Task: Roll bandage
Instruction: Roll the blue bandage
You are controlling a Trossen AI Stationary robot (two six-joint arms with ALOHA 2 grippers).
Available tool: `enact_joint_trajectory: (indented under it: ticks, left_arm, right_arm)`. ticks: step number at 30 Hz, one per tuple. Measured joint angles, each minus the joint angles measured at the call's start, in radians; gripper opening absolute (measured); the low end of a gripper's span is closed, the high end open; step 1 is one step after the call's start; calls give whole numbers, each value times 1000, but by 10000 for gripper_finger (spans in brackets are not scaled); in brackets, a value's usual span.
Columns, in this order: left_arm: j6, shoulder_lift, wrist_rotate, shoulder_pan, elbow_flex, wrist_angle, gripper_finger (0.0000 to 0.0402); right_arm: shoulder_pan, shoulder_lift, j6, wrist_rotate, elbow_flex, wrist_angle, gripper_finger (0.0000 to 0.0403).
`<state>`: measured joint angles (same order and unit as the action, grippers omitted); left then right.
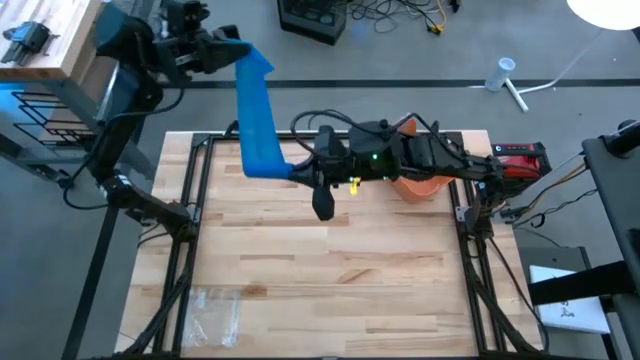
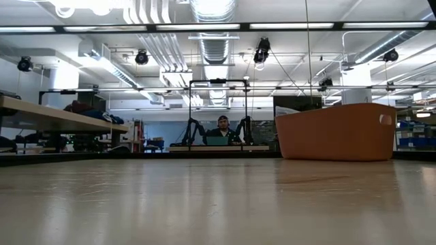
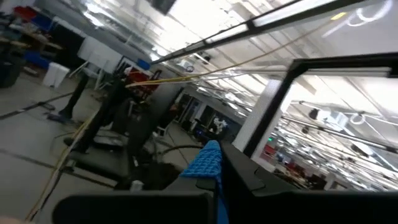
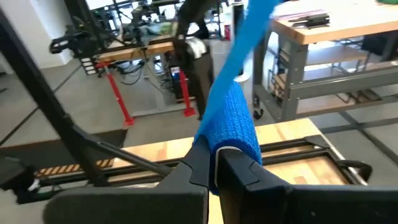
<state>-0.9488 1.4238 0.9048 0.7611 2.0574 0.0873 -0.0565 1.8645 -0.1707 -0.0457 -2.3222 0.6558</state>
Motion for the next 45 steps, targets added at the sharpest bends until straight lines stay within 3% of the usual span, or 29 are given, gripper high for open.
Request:
enact_joint_trajectory:
  ticks: [13,29,37,45]
  left_arm:
    - [65,86,44,48,-24,84,0]
    - [91,98,54,54,-23,129,0]
    - [-58,84,55,29,6,-59,0]
    - [-85,80,65,16,137,-64,0]
  right_arm:
    - [-61,-2,-26,21,-1,-74,3]
    - [-65,-5,4,21,-26,-114,3]
    - [-34,-1,-61,-138,-25,-56,3]
    - [16,3,-177,-338,-16,-46,3]
